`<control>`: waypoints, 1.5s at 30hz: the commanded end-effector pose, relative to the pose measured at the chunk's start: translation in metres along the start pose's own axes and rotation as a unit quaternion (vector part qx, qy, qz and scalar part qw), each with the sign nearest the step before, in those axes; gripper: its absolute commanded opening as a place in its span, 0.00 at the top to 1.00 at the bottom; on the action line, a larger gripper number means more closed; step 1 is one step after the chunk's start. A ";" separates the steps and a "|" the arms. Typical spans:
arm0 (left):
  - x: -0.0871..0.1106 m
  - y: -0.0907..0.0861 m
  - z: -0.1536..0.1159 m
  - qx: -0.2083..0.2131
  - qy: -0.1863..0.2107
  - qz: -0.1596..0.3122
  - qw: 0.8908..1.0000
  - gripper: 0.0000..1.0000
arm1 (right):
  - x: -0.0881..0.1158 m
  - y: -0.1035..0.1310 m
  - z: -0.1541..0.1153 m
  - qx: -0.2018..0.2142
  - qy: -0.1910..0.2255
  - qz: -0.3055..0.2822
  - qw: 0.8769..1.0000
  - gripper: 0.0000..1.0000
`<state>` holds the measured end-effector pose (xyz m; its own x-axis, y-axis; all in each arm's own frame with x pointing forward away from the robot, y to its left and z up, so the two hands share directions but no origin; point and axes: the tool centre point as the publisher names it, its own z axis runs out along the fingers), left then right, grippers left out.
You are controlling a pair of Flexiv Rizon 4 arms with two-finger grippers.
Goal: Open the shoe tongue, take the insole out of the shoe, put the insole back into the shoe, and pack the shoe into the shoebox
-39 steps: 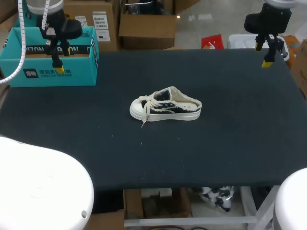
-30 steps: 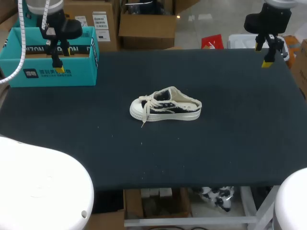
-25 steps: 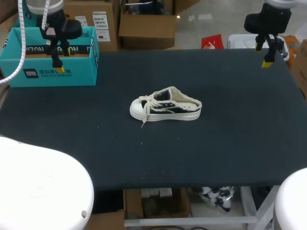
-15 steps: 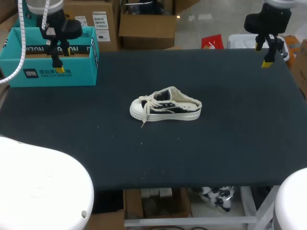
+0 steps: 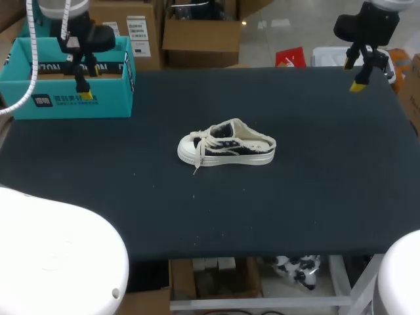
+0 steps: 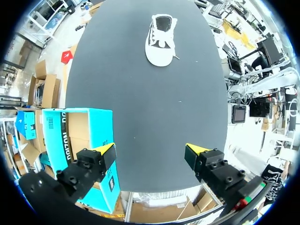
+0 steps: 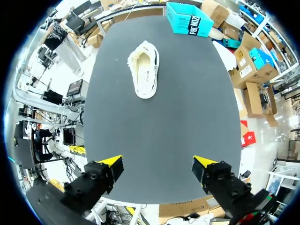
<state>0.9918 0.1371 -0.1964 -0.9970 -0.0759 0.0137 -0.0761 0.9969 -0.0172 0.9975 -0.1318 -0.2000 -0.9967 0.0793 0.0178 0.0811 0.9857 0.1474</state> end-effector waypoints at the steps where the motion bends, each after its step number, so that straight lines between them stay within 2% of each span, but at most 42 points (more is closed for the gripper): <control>1: 0.007 -0.006 0.000 -0.004 0.003 -0.042 0.999 0.00 | 0.014 -0.003 0.011 -0.034 -0.011 0.004 0.999 0.00; 9: 0.021 -0.031 0.015 -0.013 0.017 -0.142 0.990 0.00 | 0.035 0.021 0.050 -0.092 -0.003 0.017 0.996 0.00; 13: 0.026 -0.037 0.019 -0.009 0.013 -0.203 0.979 0.00 | 0.043 0.034 0.064 -0.123 -0.005 0.021 0.992 0.00; 21: 0.040 -0.050 0.026 0.004 -0.005 -0.279 0.960 0.00 | 0.060 0.059 0.090 -0.154 0.000 0.027 0.988 0.00; 22: 0.041 -0.049 0.024 -0.007 -0.017 -0.284 0.959 0.00 | 0.060 0.059 0.090 -0.154 0.000 0.027 0.988 0.00; 37: 0.041 -0.049 0.024 -0.007 -0.017 -0.284 0.959 0.00 | 0.060 0.059 0.090 -0.154 0.000 0.027 0.988 0.00; 40: 0.043 -0.065 0.025 -0.002 -0.011 -0.304 0.952 0.00 | 0.059 0.065 0.094 -0.153 0.003 0.021 0.988 0.00; 45: 0.039 -0.073 0.027 0.013 0.004 -0.376 0.926 0.00 | 0.064 0.082 0.109 -0.163 0.003 0.016 0.987 0.00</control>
<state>0.9521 0.0626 -0.2179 -0.6835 -0.7291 0.0345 -0.7299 0.6827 -0.0326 0.9394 -0.0380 -0.2848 -0.9936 0.1064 0.0391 0.1124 0.8816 0.4584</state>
